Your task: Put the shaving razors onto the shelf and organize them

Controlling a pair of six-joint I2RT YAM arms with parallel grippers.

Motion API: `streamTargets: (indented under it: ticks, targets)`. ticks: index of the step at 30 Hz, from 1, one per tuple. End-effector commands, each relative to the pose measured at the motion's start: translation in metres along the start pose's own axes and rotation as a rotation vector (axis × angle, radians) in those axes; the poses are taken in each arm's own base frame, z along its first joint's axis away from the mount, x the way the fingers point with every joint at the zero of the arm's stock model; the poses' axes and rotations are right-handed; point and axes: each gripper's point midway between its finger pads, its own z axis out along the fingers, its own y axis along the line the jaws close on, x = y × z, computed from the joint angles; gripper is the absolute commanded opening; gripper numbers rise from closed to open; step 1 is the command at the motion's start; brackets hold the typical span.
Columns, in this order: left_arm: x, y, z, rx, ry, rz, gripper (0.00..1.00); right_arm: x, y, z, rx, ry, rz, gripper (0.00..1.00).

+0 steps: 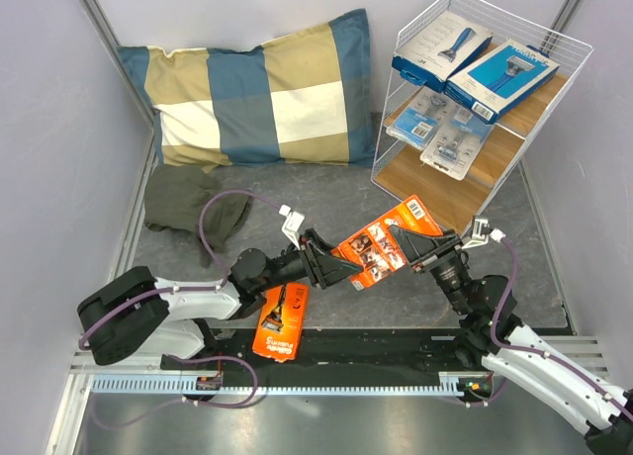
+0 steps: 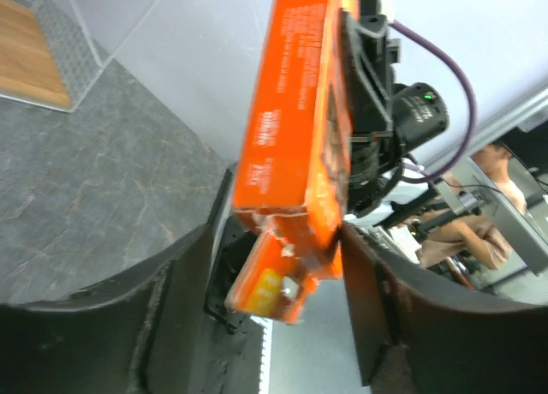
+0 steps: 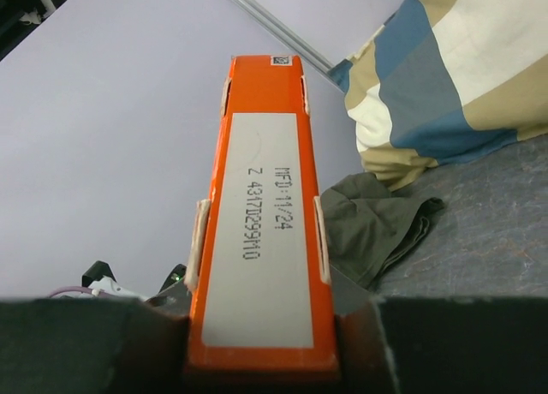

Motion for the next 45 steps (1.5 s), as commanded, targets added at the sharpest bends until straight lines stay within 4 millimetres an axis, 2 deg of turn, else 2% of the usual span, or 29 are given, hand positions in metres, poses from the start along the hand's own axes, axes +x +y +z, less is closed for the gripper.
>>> streamTargets:
  ticks: [1,3,5,6,8,9,12,15,20,24,32,37,40,45]
  targets:
    - [-0.013,-0.029,0.01,0.148,-0.035,0.004,0.48,-0.01,0.021,-0.001,-0.082,-0.035,0.034,0.0]
    - [-0.013,-0.033,0.013,0.17,-0.022,-0.014,0.42,-0.01,0.021,-0.001,-0.083,-0.034,0.029,0.01]
    - [-0.007,-0.033,0.015,0.184,0.006,-0.024,0.33,-0.009,0.019,0.0,-0.064,-0.025,0.026,0.1]
    - [-0.008,-0.035,0.017,0.194,0.011,-0.023,0.25,-0.009,0.017,0.001,-0.052,-0.024,0.026,0.26]
    - [-0.007,-0.035,0.017,0.198,0.014,-0.027,0.21,-0.007,0.012,0.0,-0.03,-0.018,0.024,0.45]
    - [-0.006,-0.034,0.017,0.194,0.013,-0.028,0.2,-0.007,0.011,0.0,-0.022,-0.014,0.019,0.6]
    - [-0.005,-0.027,0.015,0.163,0.008,-0.027,0.19,-0.006,0.006,-0.001,0.003,-0.01,0.015,0.81]
    - [-0.005,-0.014,0.013,0.1,-0.003,-0.035,0.18,-0.007,0.002,-0.004,0.026,-0.01,0.013,0.91]
    - [-0.008,0.018,0.006,-0.038,-0.013,-0.059,0.14,-0.007,-0.006,-0.009,0.072,-0.004,-0.001,0.98]
    - [-0.013,0.041,-0.002,-0.129,-0.022,-0.069,0.1,-0.001,-0.026,-0.013,0.185,0.033,-0.015,0.98]
    - [-0.026,0.083,-0.025,-0.311,-0.025,-0.05,0.1,0.006,-0.043,-0.022,0.274,0.075,-0.033,0.98]
    - [-0.027,0.108,-0.037,-0.463,0.016,-0.017,0.1,-0.002,-0.041,-0.024,0.287,0.057,-0.055,0.98]
    - [-0.029,0.11,-0.033,-0.472,0.045,0.02,0.1,-0.009,-0.038,-0.025,0.29,0.037,-0.069,0.98]
    - [-0.019,0.118,-0.021,-0.459,0.105,-0.003,0.1,-0.015,-0.037,-0.024,0.3,0.018,-0.085,0.98]
